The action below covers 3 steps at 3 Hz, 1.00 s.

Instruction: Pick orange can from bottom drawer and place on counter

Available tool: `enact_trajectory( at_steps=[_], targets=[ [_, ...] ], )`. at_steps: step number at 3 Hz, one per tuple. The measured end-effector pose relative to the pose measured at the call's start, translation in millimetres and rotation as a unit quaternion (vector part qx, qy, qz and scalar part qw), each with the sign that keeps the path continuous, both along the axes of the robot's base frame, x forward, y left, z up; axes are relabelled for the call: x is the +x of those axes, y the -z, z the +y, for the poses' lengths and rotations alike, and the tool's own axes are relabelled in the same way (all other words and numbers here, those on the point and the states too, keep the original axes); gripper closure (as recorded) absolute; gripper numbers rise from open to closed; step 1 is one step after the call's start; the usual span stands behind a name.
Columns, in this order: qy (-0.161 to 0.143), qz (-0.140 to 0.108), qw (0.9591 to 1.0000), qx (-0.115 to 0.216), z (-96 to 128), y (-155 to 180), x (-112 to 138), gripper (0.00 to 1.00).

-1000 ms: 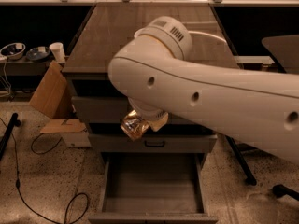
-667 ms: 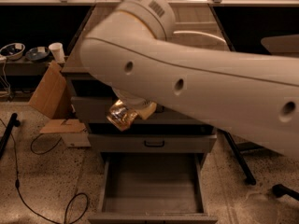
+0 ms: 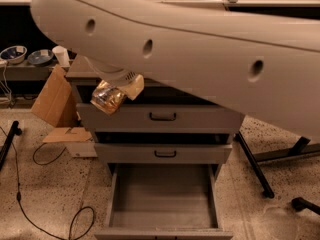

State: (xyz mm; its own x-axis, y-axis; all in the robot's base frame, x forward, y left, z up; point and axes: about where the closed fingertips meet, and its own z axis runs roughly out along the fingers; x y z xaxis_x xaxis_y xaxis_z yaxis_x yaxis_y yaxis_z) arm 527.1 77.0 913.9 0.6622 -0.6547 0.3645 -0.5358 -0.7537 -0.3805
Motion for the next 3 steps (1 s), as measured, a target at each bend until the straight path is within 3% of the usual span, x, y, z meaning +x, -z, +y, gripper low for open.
enact_trajectory(
  at_steps=[2, 3],
  targets=[
    [-0.024, -0.023, 0.9992, 0.024, 15.5, -33.3, 69.4, 1.0],
    [-0.017, -0.021, 0.9985, 0.047, 5.0, -39.6, 108.9, 1.0]
  ],
)
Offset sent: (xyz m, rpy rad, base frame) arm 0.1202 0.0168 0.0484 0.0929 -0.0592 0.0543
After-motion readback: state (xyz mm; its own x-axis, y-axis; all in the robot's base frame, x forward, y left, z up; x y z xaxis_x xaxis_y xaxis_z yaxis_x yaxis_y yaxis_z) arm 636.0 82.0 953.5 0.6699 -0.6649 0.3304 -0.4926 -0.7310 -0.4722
